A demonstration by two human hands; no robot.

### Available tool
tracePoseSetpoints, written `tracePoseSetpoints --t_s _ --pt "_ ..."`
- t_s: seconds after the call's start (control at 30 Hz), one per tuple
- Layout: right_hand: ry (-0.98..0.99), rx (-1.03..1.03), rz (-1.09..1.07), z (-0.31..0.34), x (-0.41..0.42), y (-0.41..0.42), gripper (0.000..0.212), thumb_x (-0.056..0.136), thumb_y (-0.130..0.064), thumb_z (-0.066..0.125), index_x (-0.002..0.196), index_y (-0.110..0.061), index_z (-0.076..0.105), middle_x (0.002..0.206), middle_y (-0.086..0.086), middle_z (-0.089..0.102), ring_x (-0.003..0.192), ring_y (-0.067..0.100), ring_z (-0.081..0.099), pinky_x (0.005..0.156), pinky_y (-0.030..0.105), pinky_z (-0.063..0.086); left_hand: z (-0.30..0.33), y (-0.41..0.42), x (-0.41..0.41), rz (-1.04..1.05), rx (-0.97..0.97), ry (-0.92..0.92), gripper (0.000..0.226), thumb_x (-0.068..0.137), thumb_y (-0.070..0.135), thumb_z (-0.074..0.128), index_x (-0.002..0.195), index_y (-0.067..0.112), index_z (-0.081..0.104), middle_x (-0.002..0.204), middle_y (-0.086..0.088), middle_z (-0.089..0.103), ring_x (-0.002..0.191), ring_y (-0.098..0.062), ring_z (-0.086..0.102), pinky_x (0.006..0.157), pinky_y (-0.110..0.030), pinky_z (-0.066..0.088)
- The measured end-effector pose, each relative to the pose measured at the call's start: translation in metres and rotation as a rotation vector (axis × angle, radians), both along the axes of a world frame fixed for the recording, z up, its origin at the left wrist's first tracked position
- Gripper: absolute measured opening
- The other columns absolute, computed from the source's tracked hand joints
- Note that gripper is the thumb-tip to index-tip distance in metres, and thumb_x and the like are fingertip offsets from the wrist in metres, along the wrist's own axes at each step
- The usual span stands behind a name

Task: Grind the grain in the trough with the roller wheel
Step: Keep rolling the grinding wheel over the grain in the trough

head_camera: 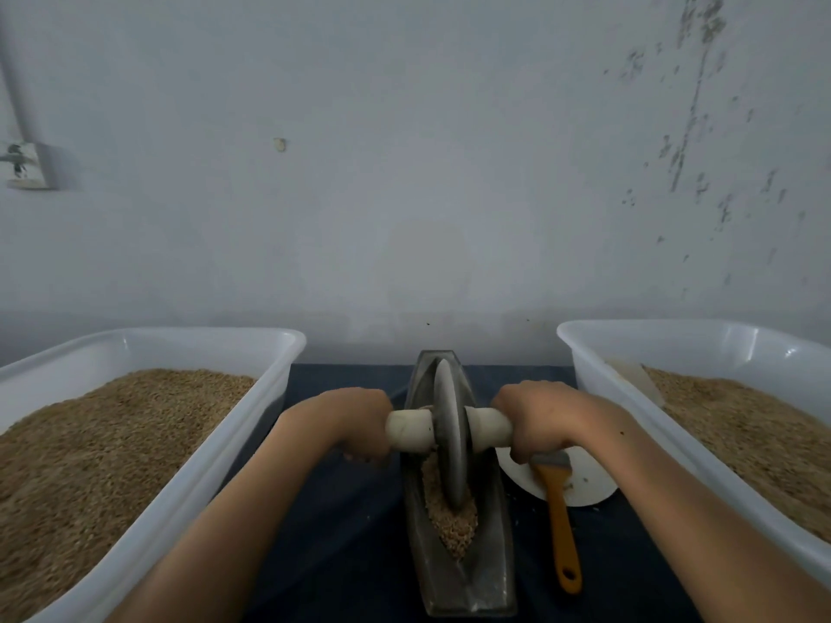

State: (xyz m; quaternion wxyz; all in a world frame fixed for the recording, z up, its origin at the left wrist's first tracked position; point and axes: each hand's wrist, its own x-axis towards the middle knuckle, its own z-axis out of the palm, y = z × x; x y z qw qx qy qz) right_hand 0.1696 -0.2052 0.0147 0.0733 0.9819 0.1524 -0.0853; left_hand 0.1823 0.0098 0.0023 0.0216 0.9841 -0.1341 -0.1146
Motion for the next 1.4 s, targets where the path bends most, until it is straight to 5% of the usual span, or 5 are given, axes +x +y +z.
tracePoseSetpoints --t_s 0.1,0.33,0.77,1.07,1.4 --pt "0.011 0.029 -0.016 -0.002 0.001 0.0 0.024 0.08 -0.019 0.068 0.104 -0.017 0.061 0.095 0.003 0.067 0.085 0.019 0.065 0.062 0.025 0.045 0.0 -0.003 -0.002 0.014 0.004 0.01 0.012 0.078 0.022 0.069 0.078 0.016 0.059 0.065 0.005 0.061 0.055 -0.007 0.056 0.058 -0.021 0.044" --pt "-0.387 0.075 0.003 -0.021 0.01 0.0 0.014 0.086 -0.019 0.059 0.098 -0.025 0.055 0.096 -0.001 0.064 0.083 0.019 0.059 0.066 0.029 0.035 -0.018 -0.01 0.006 0.043 0.096 -0.557 0.023 0.084 0.029 0.06 0.107 0.023 0.056 0.102 0.001 0.063 0.093 -0.02 0.059 0.069 -0.029 0.038" --pt "0.001 0.069 -0.036 -0.005 0.005 -0.003 0.031 0.08 -0.022 0.069 0.109 -0.02 0.059 0.089 -0.002 0.06 0.081 0.014 0.06 0.061 0.023 0.042 -0.004 0.0 0.003 -0.044 0.034 -0.16 0.034 0.076 0.029 0.071 0.107 0.019 0.061 0.087 0.002 0.059 0.083 -0.017 0.058 0.073 -0.03 0.046" --pt "-0.496 0.107 -0.007 -0.031 0.017 -0.003 0.012 0.086 -0.022 0.056 0.096 -0.028 0.054 0.095 -0.002 0.064 0.085 0.02 0.061 0.066 0.03 0.036 -0.024 -0.008 0.005 0.019 0.058 -0.679 0.022 0.087 0.032 0.058 0.107 0.023 0.055 0.099 0.001 0.063 0.09 -0.018 0.06 0.068 -0.028 0.035" --pt "-0.037 0.059 0.021 -0.007 0.007 -0.006 0.023 0.078 -0.023 0.071 0.093 -0.026 0.053 0.081 -0.006 0.056 0.073 0.012 0.056 0.056 0.023 0.039 -0.003 -0.001 0.002 -0.01 0.022 -0.081 0.026 0.074 0.025 0.071 0.097 0.017 0.06 0.082 0.0 0.065 0.067 -0.012 0.056 0.063 -0.026 0.042"
